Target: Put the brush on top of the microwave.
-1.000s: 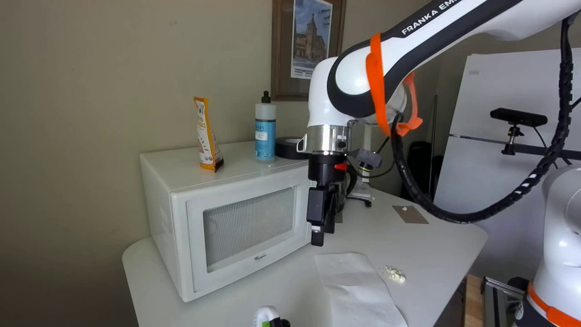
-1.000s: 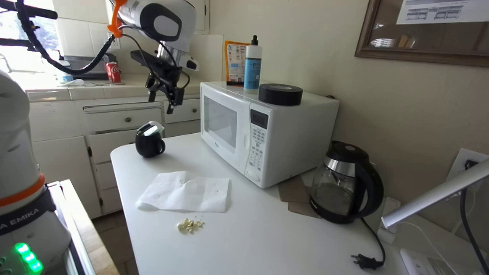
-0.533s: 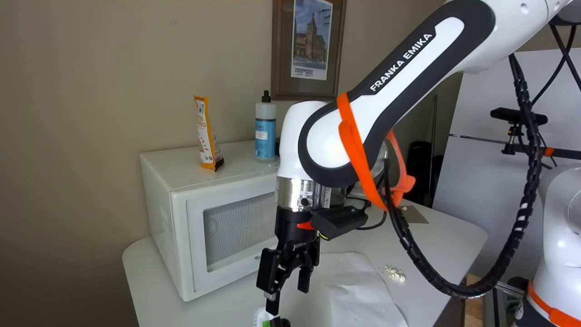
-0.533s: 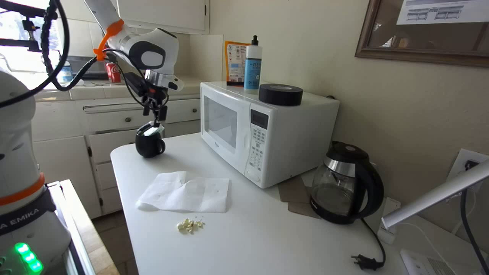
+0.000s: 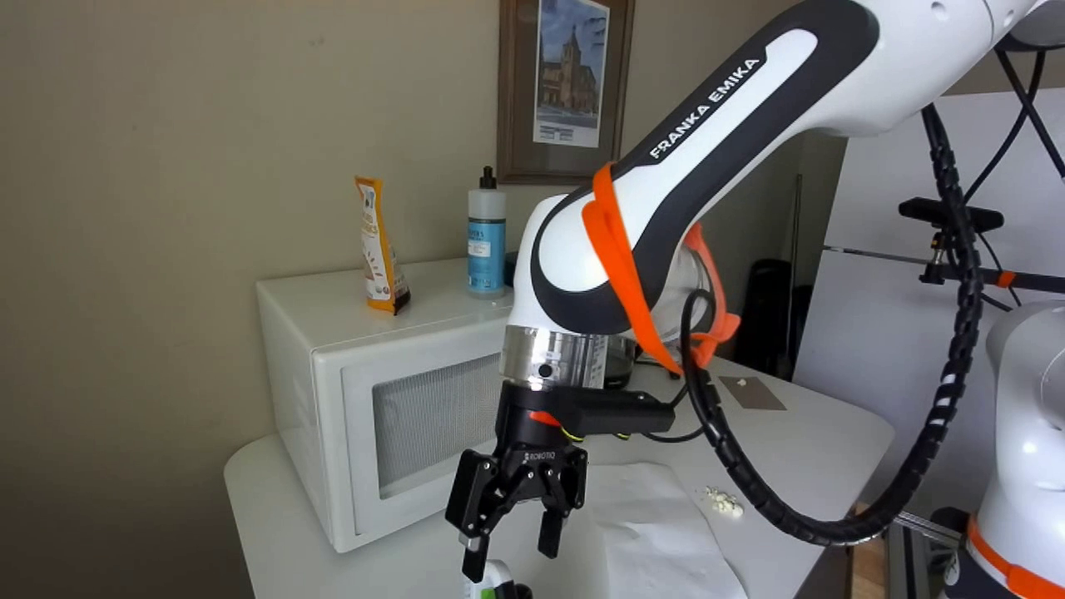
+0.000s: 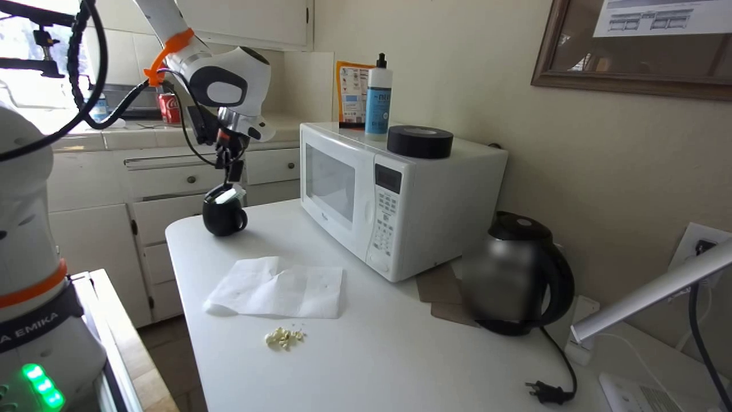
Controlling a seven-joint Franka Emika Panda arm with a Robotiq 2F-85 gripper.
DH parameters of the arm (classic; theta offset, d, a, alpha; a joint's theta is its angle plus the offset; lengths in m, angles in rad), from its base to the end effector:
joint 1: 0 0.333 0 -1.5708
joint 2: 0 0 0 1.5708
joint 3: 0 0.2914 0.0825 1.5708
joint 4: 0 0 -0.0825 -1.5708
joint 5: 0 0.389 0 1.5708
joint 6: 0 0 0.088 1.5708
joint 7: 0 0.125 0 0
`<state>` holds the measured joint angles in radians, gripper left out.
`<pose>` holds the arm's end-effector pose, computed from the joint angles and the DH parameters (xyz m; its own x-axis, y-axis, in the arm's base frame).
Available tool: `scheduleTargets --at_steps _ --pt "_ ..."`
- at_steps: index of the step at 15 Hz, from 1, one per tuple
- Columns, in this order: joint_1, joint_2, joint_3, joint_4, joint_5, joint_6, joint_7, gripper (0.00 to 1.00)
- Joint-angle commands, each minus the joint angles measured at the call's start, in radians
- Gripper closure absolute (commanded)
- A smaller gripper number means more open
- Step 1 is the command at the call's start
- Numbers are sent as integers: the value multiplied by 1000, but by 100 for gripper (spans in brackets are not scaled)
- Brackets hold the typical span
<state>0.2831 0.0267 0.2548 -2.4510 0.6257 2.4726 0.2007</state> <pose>0.4125 0.2525 0.2425 0.9770 -0.1283 -0.1701 -0.1803 -0.9231 -0.3396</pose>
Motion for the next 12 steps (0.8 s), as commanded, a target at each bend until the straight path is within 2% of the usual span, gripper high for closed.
scheduleTargets --at_steps 1,3,4,6,12 --pt "7 28 19 -6 38 78 105 1" --pt "7 42 19 -7 6 105 169 13" --pt "8 52 18 -6 -1 106 191 29" --pt "8 76 18 1 -8 105 225 34" --pt "13 93 15 8 -29 96 279 84"
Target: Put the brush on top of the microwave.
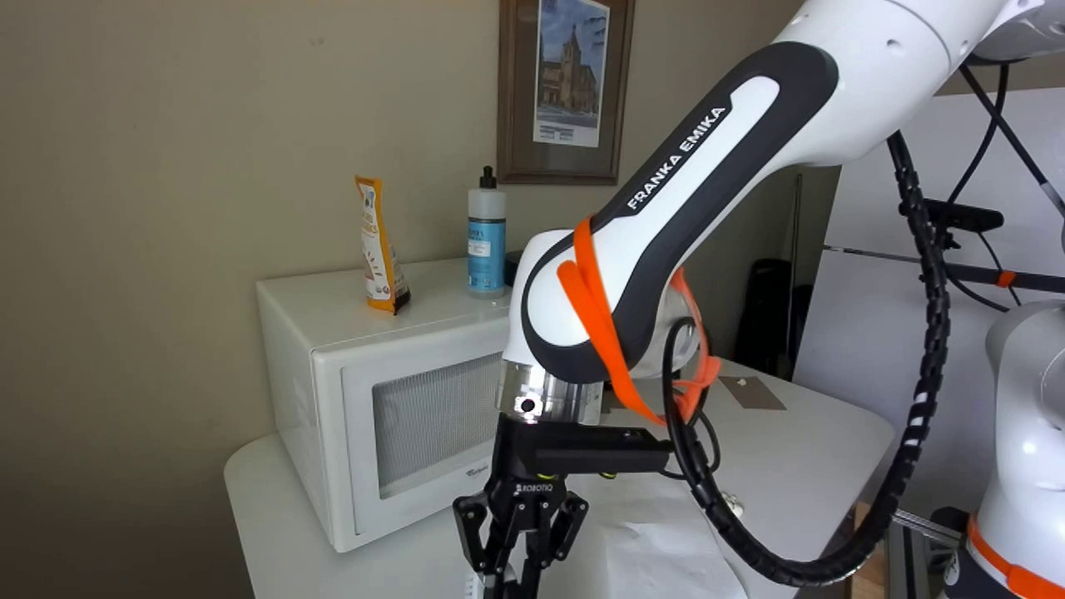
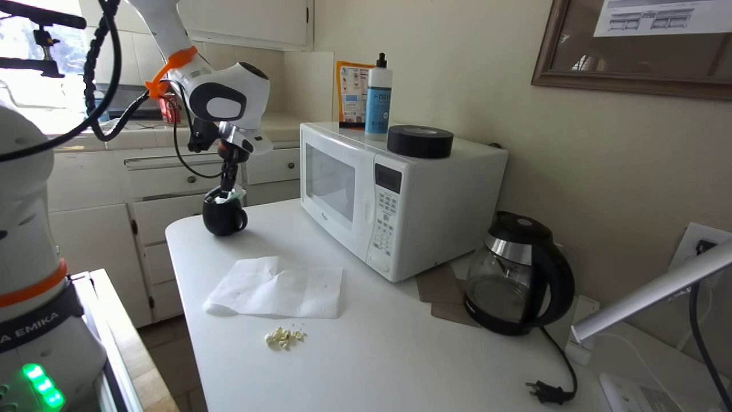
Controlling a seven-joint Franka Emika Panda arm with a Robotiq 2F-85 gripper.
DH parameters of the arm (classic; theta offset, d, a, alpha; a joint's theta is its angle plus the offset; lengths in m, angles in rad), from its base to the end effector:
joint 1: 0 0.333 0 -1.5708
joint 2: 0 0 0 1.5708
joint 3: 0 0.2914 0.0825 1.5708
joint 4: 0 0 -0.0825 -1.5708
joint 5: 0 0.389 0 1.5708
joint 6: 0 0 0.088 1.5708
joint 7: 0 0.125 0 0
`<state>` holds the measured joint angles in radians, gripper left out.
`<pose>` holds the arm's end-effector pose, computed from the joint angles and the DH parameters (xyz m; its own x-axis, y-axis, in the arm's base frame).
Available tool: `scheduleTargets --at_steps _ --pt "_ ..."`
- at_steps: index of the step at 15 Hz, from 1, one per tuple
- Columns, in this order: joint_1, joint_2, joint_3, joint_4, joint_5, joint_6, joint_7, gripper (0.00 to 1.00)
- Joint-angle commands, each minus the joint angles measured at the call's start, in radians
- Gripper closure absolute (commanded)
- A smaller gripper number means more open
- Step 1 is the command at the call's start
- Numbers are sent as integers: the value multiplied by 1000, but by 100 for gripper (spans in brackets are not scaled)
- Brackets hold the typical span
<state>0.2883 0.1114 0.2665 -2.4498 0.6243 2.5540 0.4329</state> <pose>0.4108 0.2552 0.2092 0.9046 -0.3526 -0.2397 -0.4110 -0.8706 -0.2705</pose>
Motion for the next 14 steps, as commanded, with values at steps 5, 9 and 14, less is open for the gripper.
scheduleTargets --at_steps 5,9,14 --pt "10 -24 7 -2 -32 11 50 94" --pt "14 -79 10 -15 -63 6 62 94" --pt "9 -180 15 -24 -58 -9 45 94"
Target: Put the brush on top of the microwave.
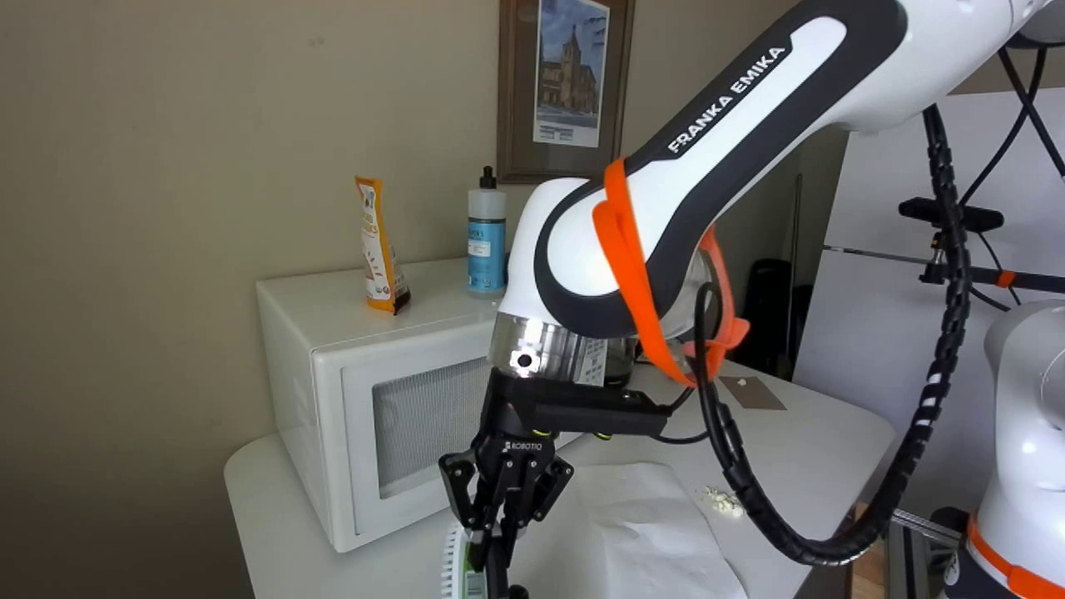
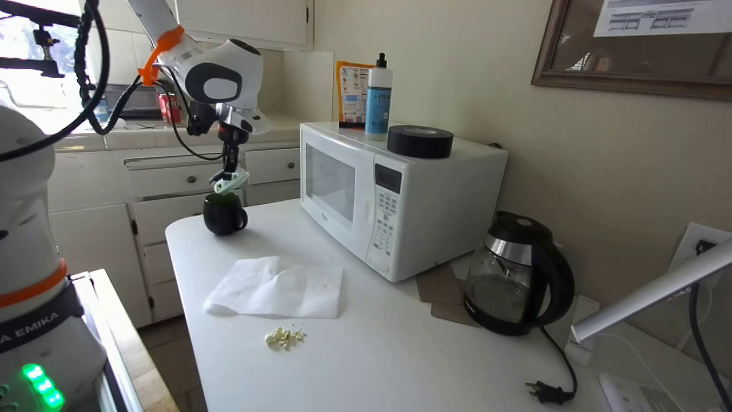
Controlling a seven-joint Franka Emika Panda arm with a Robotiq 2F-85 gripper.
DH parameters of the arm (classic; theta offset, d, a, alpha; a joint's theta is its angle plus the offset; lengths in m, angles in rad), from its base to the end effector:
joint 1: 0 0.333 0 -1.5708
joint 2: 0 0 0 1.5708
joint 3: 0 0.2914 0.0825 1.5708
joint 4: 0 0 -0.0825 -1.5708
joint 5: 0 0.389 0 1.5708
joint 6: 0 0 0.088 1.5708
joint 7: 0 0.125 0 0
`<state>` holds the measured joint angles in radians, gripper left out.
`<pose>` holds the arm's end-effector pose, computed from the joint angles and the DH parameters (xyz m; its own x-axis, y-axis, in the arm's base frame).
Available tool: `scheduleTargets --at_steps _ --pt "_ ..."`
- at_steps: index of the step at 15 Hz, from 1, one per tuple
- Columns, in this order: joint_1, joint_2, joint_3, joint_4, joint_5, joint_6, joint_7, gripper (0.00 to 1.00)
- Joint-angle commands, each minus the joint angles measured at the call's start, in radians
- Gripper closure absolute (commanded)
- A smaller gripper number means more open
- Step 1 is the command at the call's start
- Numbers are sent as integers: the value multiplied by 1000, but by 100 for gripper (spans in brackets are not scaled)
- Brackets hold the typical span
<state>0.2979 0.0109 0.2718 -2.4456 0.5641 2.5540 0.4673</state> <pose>0.4178 0.2654 0.2584 0.9355 -0.3241 -0.1404 -0.3525 -0.8826 -0.3111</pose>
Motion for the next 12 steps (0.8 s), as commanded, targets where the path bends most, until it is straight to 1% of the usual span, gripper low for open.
scheduleTargets --at_steps 1,3,4,7,9,10,11,12 --pt "-1 -97 9 -30 7 -9 4 94" --pt "-4 -165 7 -55 25 23 10 94" --pt "-5 -203 3 -74 59 71 16 94" --pt "-18 -297 -37 -97 185 117 -18 94" --pt "-29 -334 -68 -105 256 163 -38 94" --pt "-36 -274 -37 -59 186 121 -9 94" --pt "-44 -291 -45 -62 193 123 -18 76" --pt "-47 -294 -45 -62 192 123 -17 76"
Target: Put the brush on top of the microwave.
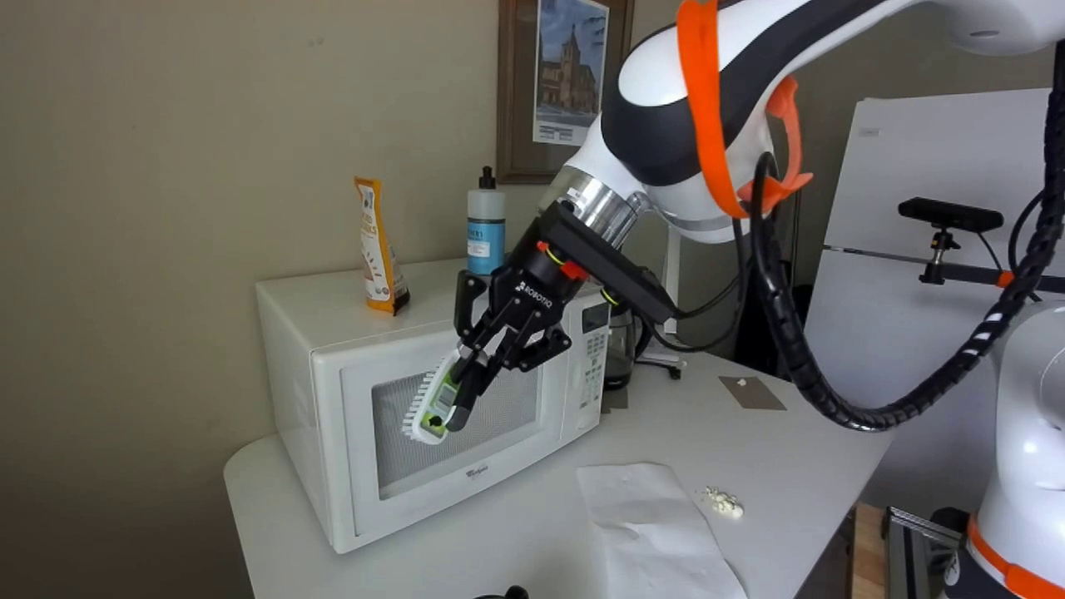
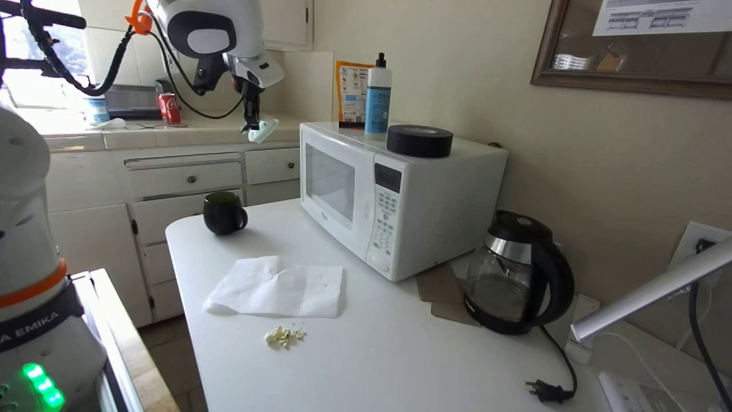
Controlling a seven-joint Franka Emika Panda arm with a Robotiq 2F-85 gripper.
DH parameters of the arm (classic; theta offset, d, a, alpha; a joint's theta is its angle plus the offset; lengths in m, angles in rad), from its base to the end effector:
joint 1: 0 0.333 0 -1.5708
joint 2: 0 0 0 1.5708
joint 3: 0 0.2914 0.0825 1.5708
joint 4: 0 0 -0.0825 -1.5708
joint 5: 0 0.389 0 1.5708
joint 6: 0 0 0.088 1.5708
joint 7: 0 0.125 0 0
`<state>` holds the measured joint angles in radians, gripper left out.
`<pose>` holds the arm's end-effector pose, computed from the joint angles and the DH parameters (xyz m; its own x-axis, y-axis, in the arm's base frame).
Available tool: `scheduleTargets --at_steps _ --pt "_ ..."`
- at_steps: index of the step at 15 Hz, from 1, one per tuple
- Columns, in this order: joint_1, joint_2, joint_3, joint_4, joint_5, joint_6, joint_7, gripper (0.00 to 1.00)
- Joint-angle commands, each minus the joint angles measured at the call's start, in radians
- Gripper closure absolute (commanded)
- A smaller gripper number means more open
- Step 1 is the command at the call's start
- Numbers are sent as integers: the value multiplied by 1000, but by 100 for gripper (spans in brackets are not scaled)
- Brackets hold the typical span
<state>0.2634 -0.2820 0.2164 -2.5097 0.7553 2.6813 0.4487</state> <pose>0.4397 0.2095 0.3826 0.8348 -0.5494 0.0344 -0.4365 -0.6987 -0.5668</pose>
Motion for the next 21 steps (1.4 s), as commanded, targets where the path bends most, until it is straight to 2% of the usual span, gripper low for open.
scheduleTargets --at_steps 1,3,8,15,21 --pt "-11 2 14 2 0 -5 1 94" --pt "14 12 -26 45 144 16 -38 94" --pt "-39 -5 -90 141 353 16 -75 94" --pt "-162 92 -115 235 436 29 91 94" --pt "-203 220 -132 329 448 32 209 94"
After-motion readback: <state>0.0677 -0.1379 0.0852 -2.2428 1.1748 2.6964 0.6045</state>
